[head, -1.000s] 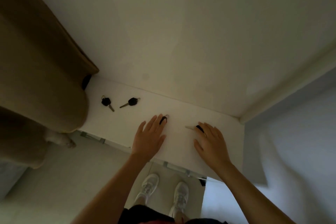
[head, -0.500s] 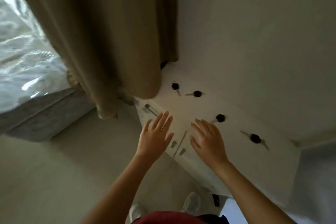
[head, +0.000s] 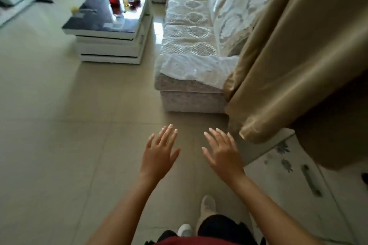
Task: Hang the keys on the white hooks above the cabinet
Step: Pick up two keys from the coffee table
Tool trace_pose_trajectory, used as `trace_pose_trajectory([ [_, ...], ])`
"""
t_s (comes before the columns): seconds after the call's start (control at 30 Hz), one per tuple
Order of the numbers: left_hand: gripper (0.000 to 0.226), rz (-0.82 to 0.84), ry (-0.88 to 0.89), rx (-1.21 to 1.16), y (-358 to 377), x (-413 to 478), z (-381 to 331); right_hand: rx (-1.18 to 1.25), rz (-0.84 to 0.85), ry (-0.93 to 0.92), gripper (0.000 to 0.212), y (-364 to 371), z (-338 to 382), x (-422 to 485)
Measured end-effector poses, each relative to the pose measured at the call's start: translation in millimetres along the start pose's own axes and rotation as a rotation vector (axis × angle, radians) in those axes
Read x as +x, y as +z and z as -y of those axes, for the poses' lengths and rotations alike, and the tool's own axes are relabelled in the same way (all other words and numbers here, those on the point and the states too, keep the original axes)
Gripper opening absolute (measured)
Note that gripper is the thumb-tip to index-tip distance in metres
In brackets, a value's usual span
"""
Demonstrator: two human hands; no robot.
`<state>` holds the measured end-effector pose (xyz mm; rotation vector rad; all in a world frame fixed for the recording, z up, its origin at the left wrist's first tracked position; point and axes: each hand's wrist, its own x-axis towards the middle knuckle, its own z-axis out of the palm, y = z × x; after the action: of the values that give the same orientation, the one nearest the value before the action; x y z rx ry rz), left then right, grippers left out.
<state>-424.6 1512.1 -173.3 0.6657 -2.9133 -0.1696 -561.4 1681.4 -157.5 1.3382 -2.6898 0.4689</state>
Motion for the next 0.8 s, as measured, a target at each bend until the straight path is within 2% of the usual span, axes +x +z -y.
trace_pose_trajectory([
  [0.17, 0.057, -0.060, -0.240, 0.026, -8, 3, 89, 0.036, 0.023, -0.270, 0.046, 41, 77, 90],
  [0.33, 0.057, -0.083, -0.403, 0.042, -11, 44, 183, 0.103, 0.076, -0.407, 0.047, 92, 142, 187],
  [0.57, 0.058, -0.083, -0.495, 0.079, -35, 131, 316, 0.106, 0.175, -0.542, 0.050, 142, 217, 340],
  [0.8, 0.060, -0.104, -0.568, 0.067, -48, 194, 425, 0.151, 0.216, -0.619, 0.053, 182, 292, 451],
])
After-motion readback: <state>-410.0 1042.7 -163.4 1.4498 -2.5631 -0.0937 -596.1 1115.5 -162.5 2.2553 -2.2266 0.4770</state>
